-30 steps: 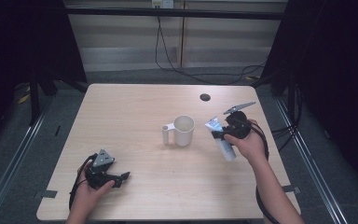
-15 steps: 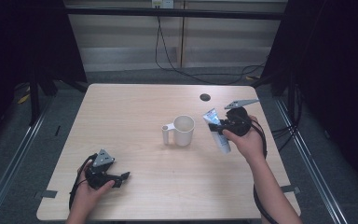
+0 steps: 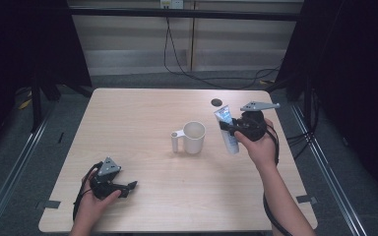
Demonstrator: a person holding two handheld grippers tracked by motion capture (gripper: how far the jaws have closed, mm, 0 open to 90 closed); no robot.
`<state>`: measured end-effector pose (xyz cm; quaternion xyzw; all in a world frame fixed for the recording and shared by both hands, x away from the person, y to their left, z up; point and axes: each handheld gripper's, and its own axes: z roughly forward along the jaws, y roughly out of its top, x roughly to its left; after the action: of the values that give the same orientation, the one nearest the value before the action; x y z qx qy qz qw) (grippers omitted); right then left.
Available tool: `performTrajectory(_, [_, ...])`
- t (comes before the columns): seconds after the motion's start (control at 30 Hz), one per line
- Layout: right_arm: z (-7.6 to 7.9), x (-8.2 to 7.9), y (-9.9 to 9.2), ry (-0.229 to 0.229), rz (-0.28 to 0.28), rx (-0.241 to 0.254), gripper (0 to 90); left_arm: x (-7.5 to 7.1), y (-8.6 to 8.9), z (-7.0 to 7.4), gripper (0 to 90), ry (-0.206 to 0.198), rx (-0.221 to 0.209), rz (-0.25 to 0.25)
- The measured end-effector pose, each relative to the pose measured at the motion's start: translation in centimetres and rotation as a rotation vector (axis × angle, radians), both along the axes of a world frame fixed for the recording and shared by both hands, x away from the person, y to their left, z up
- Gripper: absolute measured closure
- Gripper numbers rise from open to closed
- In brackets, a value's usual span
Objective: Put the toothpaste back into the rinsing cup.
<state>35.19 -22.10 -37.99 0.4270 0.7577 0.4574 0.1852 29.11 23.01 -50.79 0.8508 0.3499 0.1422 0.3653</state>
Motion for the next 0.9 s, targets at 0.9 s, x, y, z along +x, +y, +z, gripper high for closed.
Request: performTrajectory(0.9, [0.6,0.4,1.5,-0.168,0.003,0.095,67.8,0.0,0.0,0.0,15.9,0.0,0.001,-0.002])
